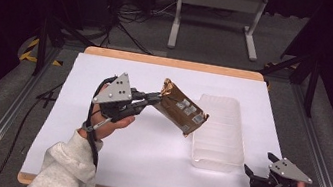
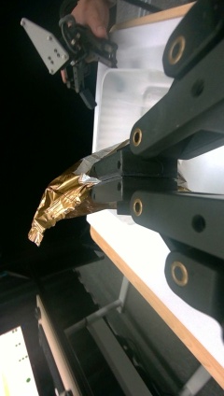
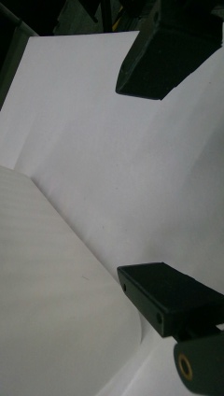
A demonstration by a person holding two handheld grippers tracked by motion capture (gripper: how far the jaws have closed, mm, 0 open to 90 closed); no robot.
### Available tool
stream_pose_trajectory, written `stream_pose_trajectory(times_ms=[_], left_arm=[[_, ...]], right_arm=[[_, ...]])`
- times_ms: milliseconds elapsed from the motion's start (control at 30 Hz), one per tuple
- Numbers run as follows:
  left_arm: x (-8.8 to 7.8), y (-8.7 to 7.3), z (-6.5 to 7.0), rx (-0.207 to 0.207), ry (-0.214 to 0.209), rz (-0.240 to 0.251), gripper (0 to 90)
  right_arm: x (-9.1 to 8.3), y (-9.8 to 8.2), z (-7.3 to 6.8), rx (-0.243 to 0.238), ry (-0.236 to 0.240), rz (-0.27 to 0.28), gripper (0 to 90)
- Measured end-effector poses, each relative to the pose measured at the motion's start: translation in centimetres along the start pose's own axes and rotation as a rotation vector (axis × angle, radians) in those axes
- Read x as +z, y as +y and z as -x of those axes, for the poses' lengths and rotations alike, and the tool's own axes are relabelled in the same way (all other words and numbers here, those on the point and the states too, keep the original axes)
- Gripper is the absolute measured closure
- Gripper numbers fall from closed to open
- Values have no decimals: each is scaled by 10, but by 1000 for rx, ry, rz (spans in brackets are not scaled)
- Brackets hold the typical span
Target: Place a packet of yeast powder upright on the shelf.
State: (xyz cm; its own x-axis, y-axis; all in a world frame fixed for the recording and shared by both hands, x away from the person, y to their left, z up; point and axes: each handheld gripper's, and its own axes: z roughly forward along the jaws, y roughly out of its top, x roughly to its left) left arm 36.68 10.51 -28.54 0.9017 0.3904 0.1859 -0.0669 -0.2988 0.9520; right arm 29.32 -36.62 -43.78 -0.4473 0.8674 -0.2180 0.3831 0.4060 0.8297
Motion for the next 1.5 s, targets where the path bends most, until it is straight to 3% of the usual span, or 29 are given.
stream_pose_trajectory(times_ms=[567, 1167, 1400, 1500], left_arm=[[31, 22, 8, 92, -94, -26, 898], [67, 27, 9, 167, -205, -55, 897], [75, 26, 17, 227, -203, -104, 897], [77, 26, 18, 229, -208, -98, 897]], right_arm=[[0, -1, 0, 1, 2, -6, 116], [0, -2, 1, 15, 15, -5, 116], [0, -2, 1, 12, 19, -4, 116], [0, -2, 1, 8, 18, -5, 116]])
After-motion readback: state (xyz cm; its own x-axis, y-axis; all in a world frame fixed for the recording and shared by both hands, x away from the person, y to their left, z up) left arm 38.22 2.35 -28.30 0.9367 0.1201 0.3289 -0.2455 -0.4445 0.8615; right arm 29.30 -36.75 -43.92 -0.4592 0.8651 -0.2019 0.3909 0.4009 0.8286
